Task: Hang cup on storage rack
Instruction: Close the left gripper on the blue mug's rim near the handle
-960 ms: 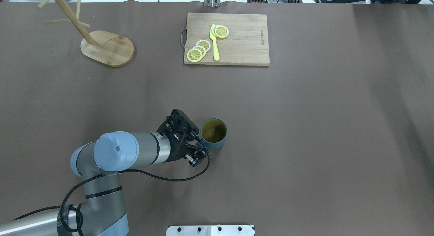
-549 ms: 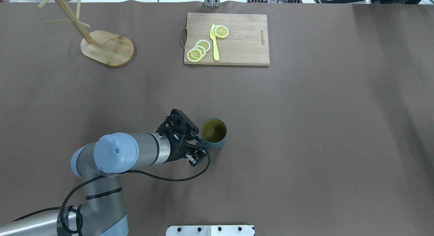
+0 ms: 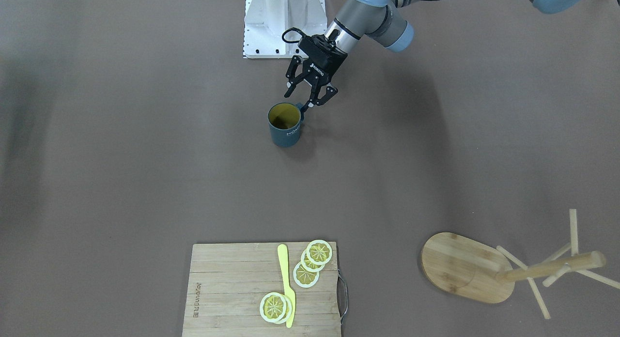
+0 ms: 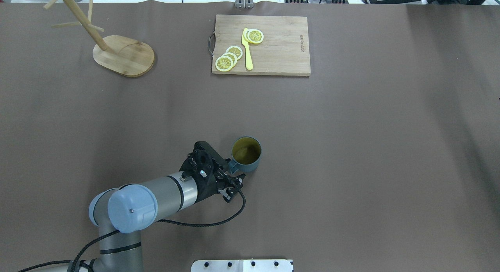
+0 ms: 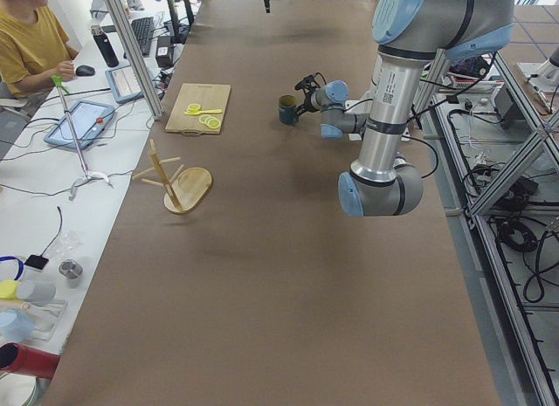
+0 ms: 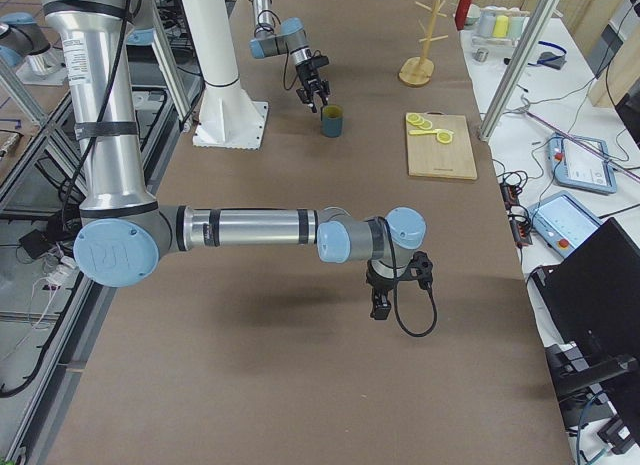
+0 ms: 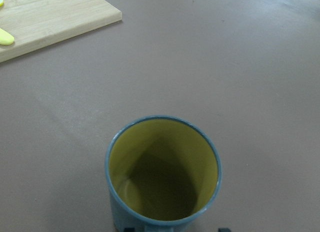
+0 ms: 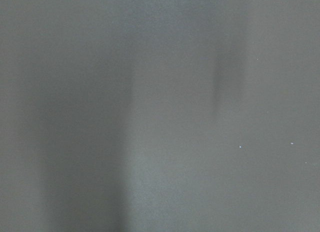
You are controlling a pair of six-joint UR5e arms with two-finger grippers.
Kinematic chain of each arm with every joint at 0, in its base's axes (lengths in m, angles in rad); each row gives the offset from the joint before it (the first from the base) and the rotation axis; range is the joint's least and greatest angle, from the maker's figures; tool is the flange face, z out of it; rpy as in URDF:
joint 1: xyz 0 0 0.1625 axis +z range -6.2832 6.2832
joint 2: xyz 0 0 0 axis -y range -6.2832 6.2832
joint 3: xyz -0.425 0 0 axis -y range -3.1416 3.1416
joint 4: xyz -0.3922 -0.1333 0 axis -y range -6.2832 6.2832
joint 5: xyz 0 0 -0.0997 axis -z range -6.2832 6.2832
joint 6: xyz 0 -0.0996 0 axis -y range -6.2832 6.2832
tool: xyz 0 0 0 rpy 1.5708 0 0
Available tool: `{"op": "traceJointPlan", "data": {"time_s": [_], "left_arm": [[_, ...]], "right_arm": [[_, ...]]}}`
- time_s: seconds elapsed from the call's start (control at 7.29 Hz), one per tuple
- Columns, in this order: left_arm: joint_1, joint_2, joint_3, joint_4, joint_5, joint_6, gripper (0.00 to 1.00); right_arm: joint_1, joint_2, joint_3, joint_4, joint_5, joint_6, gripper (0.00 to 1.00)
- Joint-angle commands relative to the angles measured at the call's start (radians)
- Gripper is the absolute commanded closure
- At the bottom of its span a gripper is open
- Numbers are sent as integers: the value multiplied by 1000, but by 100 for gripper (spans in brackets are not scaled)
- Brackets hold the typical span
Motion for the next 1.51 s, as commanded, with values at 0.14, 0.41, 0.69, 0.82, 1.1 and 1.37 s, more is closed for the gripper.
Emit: {"op": "traceJointPlan", "data": {"time_s": [0.14, 0.41, 0.69, 0.82, 1.1, 1.37], "left_arm": [[30, 3, 64, -155, 82, 3, 35], [27, 5, 63, -156, 83, -2, 35], [31, 5, 66, -156, 152, -20, 38], [31, 5, 64, -156, 152, -19, 42], [30, 5, 66, -156, 152, -19, 53], [28, 11, 74, -156, 152, -19, 63]], "right_arm": [[2, -7, 3, 0, 0, 0, 0], [2, -13, 3, 0, 0, 0, 0], [2, -10, 0, 0, -2, 0, 0], [2, -8, -2, 0, -2, 0, 0], [2, -8, 1, 0, -2, 0, 0], [0, -2, -4, 0, -3, 2, 0]]}}
